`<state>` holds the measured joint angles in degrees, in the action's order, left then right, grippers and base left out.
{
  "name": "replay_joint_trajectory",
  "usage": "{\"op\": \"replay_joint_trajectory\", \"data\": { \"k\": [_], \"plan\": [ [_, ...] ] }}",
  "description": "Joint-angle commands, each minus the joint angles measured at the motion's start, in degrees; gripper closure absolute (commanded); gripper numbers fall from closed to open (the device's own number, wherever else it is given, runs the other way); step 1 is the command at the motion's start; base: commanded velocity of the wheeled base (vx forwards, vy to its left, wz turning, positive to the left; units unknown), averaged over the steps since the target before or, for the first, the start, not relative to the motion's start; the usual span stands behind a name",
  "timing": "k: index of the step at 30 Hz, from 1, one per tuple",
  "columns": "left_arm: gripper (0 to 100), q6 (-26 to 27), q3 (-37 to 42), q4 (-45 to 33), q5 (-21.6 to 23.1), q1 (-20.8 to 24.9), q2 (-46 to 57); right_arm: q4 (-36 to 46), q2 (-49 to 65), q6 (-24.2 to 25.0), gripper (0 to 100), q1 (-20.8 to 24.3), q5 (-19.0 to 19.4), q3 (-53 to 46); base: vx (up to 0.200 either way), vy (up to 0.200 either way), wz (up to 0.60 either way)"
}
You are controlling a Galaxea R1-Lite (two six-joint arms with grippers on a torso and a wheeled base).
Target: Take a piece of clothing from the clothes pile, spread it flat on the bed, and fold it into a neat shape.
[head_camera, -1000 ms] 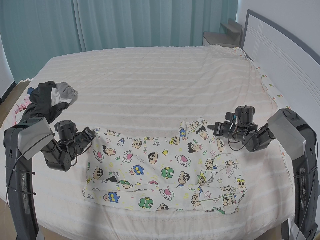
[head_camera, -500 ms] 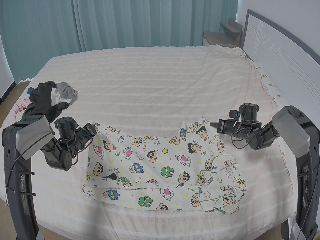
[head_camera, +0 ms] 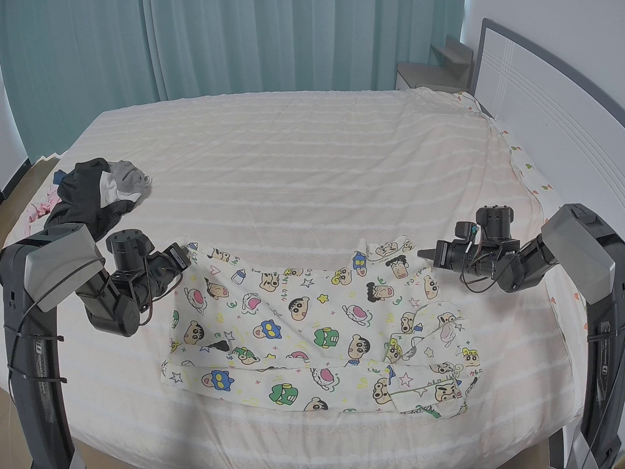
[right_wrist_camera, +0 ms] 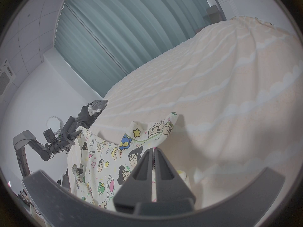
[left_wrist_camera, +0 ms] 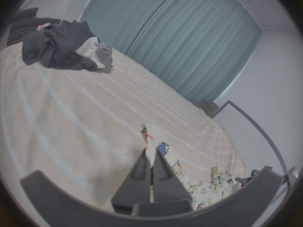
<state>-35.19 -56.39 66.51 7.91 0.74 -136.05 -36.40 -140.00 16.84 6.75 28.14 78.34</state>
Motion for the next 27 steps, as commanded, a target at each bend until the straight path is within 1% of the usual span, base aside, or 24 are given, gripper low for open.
{"op": "replay_joint_trajectory", "data": {
  "k": [1, 2, 3, 7, 12, 17, 23, 26, 27],
  "plan": [
    [100, -0.14, 0.06, 0.02, 0.0, 1.01, 0.08, 1.68, -1.33, -0.66, 100, 0.01, 0.78, 2.79, 0.0, 0.0, 0.0],
    [100, -0.14, 0.06, 0.02, 0.0, 1.28, 0.08, 1.42, -1.86, -0.93, 100, 0.01, 0.87, 3.23, 0.0, 0.0, 0.0],
    [100, -0.14, 0.06, 0.02, 0.0, 1.37, 0.08, 1.07, -2.12, -1.19, 0, 0.01, 0.87, 3.23, 0.0, 0.0, 0.0],
    [100, -0.23, 0.06, 0.02, -0.18, 1.37, -0.1, 0.81, -2.3, -1.45, 0, 0.01, 1.13, 3.23, 0.0, 0.0, 0.0],
    [100, -0.4, -0.03, 0.11, -0.27, 1.28, -0.45, 0.89, -3.18, -1.72, 0, 0.1, 3.15, 3.31, 0.0, 0.0, 0.0],
    [100, -0.4, -0.03, 0.2, -0.44, 1.28, -0.8, 1.16, -4.93, -3.3, 0, 0.81, 3.24, 4.81, 0.0, 0.0, 0.0],
    [100, -0.4, -0.03, 0.2, -0.44, 1.28, -0.8, 1.51, -6.6, -3.39, 0, 1.77, 3.24, 6.74, 0.0, 0.0, 0.0],
    [100, -0.4, 0.06, 0.2, -0.53, 1.28, -0.8, 4.23, -7.22, -3.39, 0, 1.77, 3.24, 8.94, 0.0, 0.0, 0.0],
    [100, -0.4, 0.06, 0.2, -0.53, 1.28, -0.8, 4.67, -7.31, -3.56, 100, 1.77, 3.15, 9.2, 0.0, 0.0, 0.0]
  ]
}}
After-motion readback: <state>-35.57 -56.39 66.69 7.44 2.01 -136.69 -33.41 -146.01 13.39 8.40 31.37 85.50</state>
